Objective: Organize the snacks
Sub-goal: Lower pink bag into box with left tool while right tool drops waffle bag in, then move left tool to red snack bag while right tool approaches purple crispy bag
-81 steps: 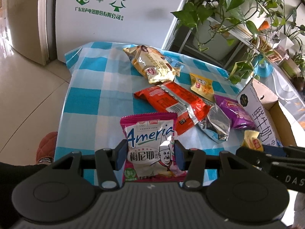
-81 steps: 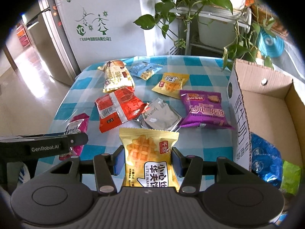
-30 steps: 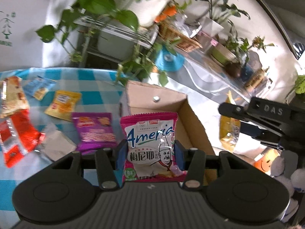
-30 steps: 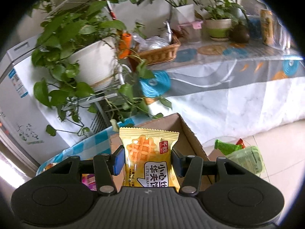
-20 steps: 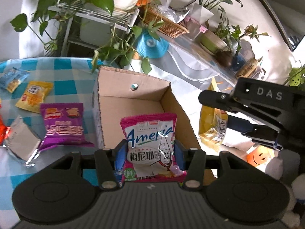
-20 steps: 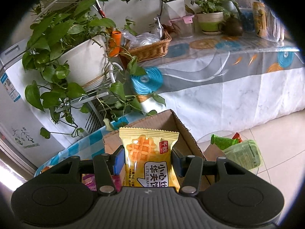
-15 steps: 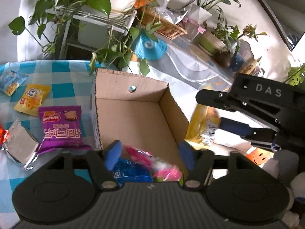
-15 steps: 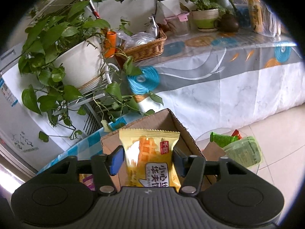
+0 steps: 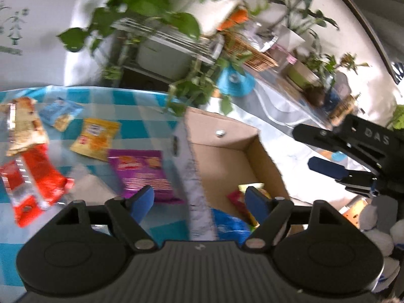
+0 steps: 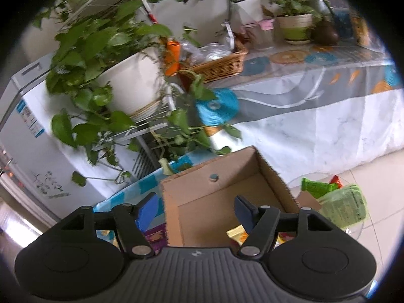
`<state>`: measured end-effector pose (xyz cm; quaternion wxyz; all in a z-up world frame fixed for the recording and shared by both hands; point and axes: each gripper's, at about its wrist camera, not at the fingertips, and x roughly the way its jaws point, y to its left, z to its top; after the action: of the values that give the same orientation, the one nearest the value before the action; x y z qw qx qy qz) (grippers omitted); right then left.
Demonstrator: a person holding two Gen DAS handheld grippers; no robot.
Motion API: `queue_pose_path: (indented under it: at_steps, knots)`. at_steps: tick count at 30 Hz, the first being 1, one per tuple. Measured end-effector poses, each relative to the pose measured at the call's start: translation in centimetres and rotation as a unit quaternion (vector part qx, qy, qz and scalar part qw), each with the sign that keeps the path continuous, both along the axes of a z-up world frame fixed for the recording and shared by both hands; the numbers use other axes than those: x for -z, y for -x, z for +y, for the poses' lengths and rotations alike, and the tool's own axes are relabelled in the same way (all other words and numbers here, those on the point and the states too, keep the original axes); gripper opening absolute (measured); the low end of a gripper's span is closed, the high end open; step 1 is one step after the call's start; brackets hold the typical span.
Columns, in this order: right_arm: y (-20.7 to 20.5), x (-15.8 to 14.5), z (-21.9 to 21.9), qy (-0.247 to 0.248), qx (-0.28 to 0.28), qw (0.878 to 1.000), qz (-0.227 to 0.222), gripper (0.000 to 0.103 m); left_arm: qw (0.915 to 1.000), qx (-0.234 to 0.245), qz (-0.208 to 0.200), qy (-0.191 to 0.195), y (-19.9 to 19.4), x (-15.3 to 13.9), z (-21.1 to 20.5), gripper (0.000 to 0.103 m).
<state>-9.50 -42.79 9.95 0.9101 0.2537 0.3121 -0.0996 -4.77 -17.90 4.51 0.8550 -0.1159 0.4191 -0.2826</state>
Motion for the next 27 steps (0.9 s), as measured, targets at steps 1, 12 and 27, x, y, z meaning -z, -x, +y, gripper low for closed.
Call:
queue_pose_path:
  at_steps: [1,12,27]
  knots:
    - [-0.2,-0.1,0.4,0.002,-0.007,1.0,-0.002,0.073,1.0,-0.008,0.001,-0.003,-0.3,0.0,0.9,0.082]
    - [-3.3,0.3,5.3,0.001,-0.099,0.995,0.002,0.073,0.9964,-0.067,0.016,-0.049,-3.2,1.2,8.4,0.085]
    - [-8.3,4.3,9.6,-0.08,-0.128,0.985,0.08,0.079,0.9876,-0.12,0.069,-0.074,-7.9,4.6,13.1,0.089]
